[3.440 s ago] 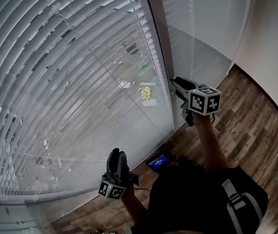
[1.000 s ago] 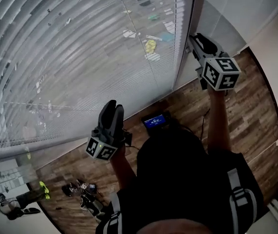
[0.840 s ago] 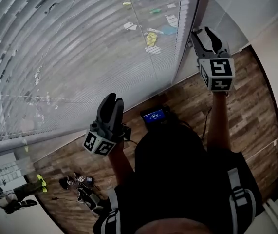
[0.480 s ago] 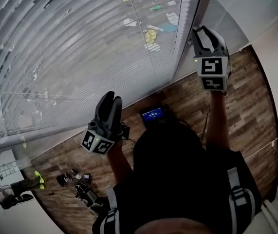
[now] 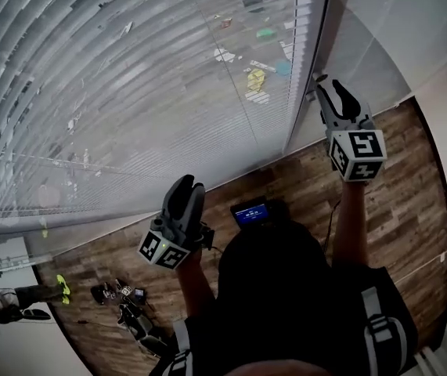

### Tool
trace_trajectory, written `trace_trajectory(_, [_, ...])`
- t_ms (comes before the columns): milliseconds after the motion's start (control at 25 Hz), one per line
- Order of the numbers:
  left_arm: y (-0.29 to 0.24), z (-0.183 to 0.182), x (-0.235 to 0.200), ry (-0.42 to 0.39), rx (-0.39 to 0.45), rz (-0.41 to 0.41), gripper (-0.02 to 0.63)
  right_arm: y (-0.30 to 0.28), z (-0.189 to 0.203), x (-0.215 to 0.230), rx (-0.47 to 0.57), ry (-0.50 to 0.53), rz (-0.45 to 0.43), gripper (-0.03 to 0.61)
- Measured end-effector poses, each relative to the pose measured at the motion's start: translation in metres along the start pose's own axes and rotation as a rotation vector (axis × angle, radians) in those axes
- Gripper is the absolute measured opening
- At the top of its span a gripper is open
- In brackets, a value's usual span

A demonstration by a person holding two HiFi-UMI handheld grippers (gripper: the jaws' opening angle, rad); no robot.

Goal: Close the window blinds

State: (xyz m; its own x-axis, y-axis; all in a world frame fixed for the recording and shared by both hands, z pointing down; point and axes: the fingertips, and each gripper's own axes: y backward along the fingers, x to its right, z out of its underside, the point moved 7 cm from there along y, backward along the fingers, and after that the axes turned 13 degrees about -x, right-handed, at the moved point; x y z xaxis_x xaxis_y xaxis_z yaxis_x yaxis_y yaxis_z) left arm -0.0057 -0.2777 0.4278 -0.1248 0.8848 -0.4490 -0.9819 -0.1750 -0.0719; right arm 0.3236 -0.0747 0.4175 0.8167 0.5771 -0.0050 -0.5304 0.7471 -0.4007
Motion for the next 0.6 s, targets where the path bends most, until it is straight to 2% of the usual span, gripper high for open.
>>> trace_trajectory(80, [0.007, 0.003, 0.001, 0.015, -0.019, -0.018, 0.138, 0.003, 0.023, 0.008, 0.033, -0.168, -0.086, 0.135])
trace_trajectory(240, [0.037, 0.007, 0.012, 0.051, -0.006, -0.059, 0.138, -0.001, 0.082, 0.010, 0.054, -0.643, -0.396, 0.135])
trace_trajectory(320, [0.044, 0.011, 0.017, 0.070, -0.001, -0.063, 0.138, 0.002, 0.111, 0.007, 0.047, -0.845, -0.489, 0.135])
trace_trajectory(440, [0.020, 0.012, 0.010, 0.079, -0.041, -0.003, 0.138, 0.011, 0.158, 0.009, 0.023, -1.009, -0.486, 0.135])
trace_trajectory(600, [-0.008, 0.020, 0.038, 0.038, -0.052, 0.094, 0.138, 0.056, 0.209, 0.024, 0.016, -1.079, -0.475, 0.135])
